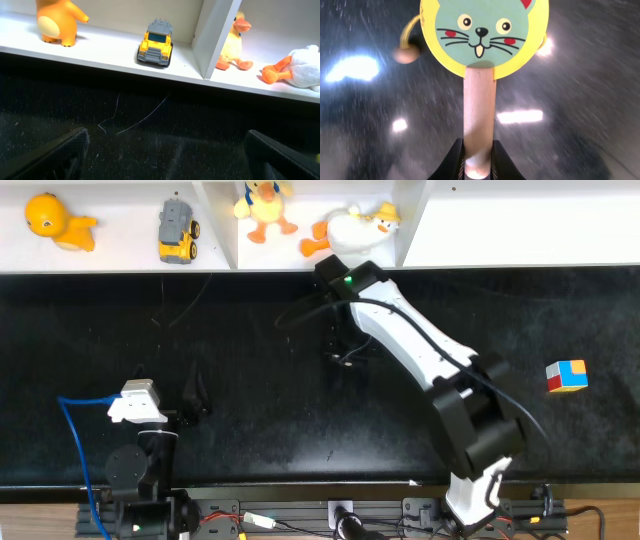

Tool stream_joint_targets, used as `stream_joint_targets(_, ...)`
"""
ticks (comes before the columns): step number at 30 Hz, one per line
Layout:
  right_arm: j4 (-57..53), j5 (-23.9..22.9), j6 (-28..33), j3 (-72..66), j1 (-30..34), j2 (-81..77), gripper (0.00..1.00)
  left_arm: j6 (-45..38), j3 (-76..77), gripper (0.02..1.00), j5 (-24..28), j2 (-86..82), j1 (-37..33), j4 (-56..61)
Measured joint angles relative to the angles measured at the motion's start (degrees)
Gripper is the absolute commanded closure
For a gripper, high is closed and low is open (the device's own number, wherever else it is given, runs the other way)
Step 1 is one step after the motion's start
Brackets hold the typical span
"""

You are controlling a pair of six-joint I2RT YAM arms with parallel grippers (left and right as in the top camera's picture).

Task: Store Toys

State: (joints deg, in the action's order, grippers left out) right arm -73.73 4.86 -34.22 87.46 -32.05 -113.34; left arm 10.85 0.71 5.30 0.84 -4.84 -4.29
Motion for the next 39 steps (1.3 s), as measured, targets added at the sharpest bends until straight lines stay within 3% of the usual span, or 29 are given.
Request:
stream_joint_targets(9, -9.1, -6.5, 0.6, 0.8, 2.7, 22.6, 0.956, 0.0, 0.0, 0.023, 0.0, 0.0, 0.0, 0.0)
stream_joint_targets(18, -12.2, -11.3, 9.9, 0.9, 22.8, 30.7, 0.954, 0.0, 0.0, 0.023, 0.0, 0.0, 0.0, 0.0)
stream_joint_targets(25, -0.5, -11.4, 22.5, -3.4, 34.3, 30.7, 0.954, 0.0, 0.0, 0.020, 0.0, 0.0, 0.0, 0.0)
stream_joint_targets(28, 7.3, -9.3, 29.8, -6.2, 37.9, 30.7, 0.954, 0.0, 0.0, 0.020, 0.0, 0.0, 0.0, 0.0)
stream_joint_targets(35, 23.9, -3.7, 42.3, -13.3, 39.5, 30.3, 0.954, 0.0, 0.0, 0.020, 0.0, 0.0, 0.0, 0.0)
stream_joint_targets(39, 32.3, -1.0, 46.0, -16.7, 39.5, 30.2, 0.952, 0.0, 0.0, 0.020, 0.0, 0.0, 0.0, 0.0)
